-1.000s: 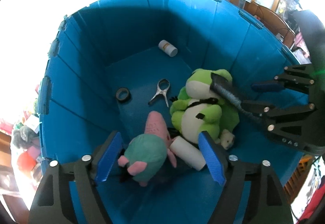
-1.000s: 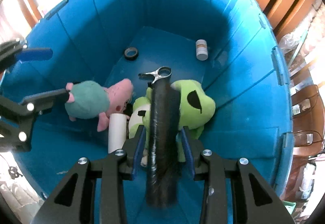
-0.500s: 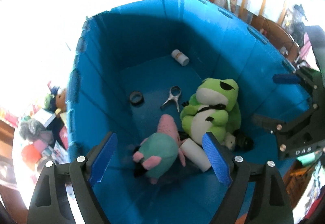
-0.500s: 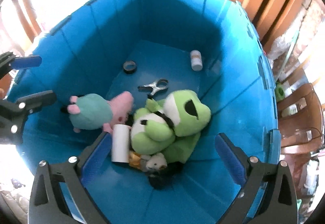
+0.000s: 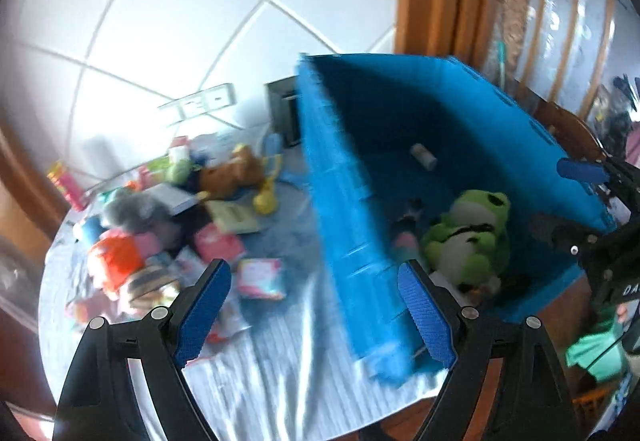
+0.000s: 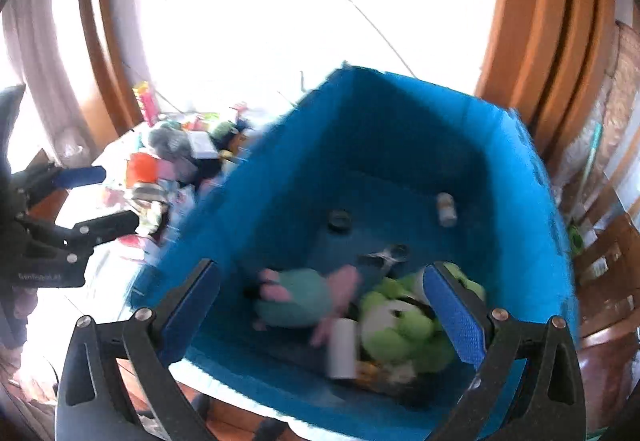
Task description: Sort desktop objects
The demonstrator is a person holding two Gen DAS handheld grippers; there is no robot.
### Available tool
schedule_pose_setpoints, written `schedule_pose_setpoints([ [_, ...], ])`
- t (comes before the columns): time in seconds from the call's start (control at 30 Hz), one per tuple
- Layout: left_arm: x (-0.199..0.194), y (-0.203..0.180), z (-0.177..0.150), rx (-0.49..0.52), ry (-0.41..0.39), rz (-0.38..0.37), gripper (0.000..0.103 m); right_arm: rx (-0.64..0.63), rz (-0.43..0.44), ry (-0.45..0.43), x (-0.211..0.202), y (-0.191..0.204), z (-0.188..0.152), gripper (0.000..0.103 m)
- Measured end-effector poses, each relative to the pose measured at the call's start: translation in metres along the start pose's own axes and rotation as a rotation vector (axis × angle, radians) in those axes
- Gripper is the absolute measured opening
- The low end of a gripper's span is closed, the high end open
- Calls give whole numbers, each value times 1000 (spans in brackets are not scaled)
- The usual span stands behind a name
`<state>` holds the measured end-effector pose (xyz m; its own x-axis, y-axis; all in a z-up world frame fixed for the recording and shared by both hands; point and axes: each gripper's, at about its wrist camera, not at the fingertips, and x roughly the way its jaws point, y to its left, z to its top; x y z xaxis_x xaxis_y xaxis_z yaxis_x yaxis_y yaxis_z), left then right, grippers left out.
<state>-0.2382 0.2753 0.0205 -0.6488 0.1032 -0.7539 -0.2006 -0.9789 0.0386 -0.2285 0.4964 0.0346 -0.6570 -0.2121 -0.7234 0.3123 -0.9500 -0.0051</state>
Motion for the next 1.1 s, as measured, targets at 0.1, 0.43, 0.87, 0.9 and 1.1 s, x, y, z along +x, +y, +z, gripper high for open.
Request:
schedule_pose_setpoints([
  [0.1,-13,46,-26,-19,1,34,86,2,25,-24,3,46,7,103],
  [0.43,-40,176,-110,-83,11,103,86,10,49,-85,7,202,-11,103],
  [0.87,39,288,-182,-337,239,176,86,-14,150,78,105,266,-40,103],
  [0.9,46,293,-185,-347,258,190,86,-10,161,91,117,265,-40,103],
  [1.1,73,305,-186,-412,317,229,86,1,209,148,164,250,-34,103],
])
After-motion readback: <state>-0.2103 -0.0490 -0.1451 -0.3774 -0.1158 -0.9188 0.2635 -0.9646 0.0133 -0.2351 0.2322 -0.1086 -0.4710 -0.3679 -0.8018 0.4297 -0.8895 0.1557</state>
